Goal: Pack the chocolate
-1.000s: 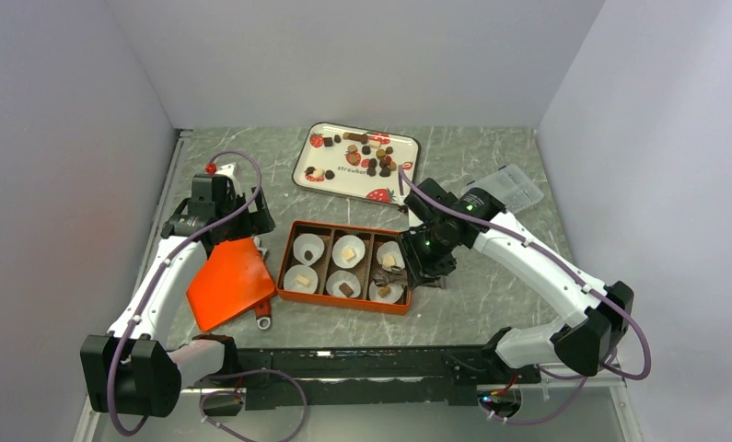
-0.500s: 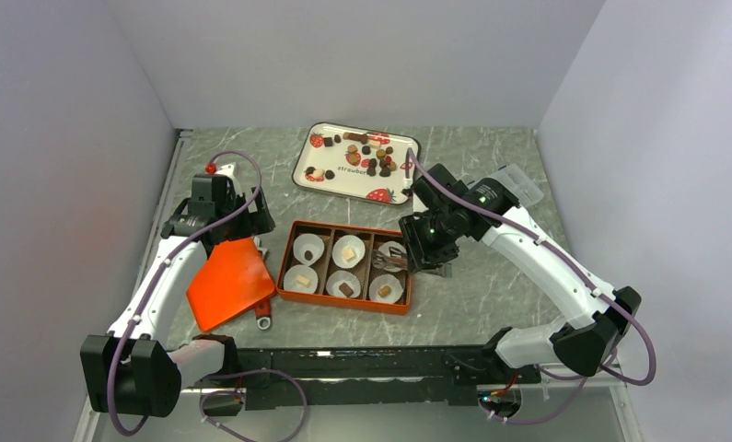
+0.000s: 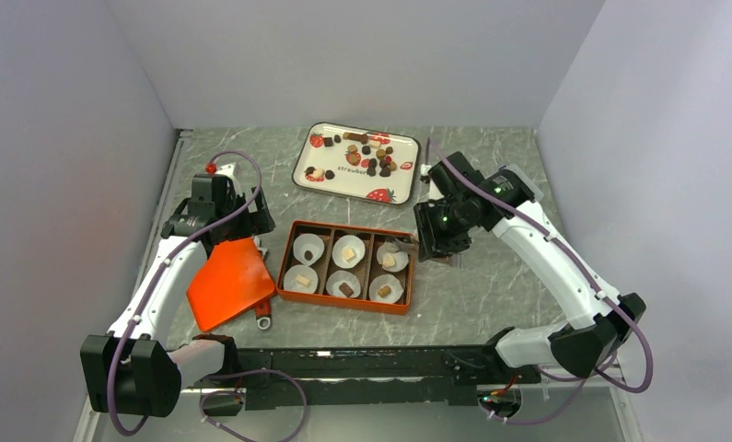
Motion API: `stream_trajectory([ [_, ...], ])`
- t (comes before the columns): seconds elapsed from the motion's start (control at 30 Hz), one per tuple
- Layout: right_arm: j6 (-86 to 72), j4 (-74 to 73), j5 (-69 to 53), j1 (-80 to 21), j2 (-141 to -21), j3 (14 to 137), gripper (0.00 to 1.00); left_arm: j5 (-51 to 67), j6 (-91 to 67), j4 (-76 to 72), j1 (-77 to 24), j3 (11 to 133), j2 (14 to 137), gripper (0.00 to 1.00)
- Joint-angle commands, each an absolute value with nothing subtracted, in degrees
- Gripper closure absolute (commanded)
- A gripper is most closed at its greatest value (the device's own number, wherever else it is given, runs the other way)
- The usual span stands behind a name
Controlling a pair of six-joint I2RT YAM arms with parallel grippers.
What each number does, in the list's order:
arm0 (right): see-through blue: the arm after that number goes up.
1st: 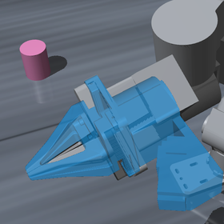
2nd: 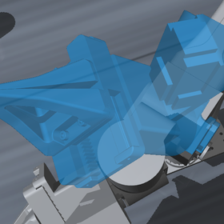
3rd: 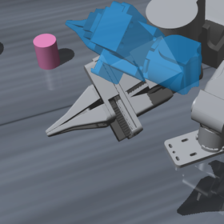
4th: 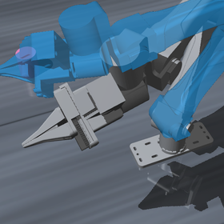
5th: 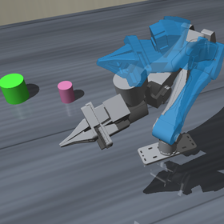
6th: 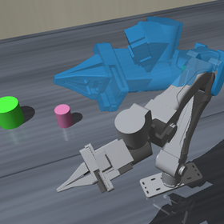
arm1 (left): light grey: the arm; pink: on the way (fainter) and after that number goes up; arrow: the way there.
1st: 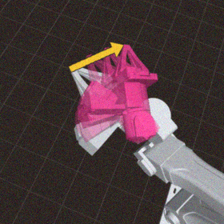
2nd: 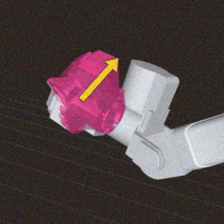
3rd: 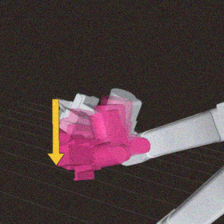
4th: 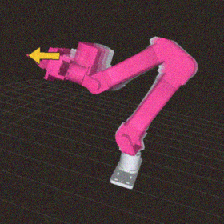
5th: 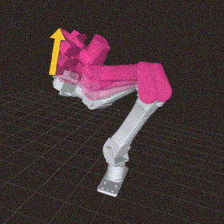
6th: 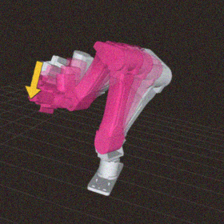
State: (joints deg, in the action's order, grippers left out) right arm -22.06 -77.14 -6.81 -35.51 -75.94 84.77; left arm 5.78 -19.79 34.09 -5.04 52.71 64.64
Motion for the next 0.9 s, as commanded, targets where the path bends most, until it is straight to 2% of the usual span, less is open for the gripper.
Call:
stream_trajectory([
  [0.0,-21.0,-76.8,-5.4,-30.1,-73.7,88.9,0.54,5.9,-20.0,32.7,-4.7,52.6,64.0,0.01],
  [0.33,-22.3,-70.3,-0.3,-16.7,-71.8,87.7,0.54,6.0,-20.0,32.6,-4.7,52.6,63.7,0.01],
  [0.57,-24.6,-58.5,3.2,-9.9,-70.1,77.0,0.55,7.2,-20.1,32.2,-4.7,52.4,63.5,0.01],
  [0.87,-29.1,-40.8,-1.8,-9.6,-74.9,62.9,0.55,8.0,-20.1,32.0,-4.7,52.3,63.3,0.01],
])
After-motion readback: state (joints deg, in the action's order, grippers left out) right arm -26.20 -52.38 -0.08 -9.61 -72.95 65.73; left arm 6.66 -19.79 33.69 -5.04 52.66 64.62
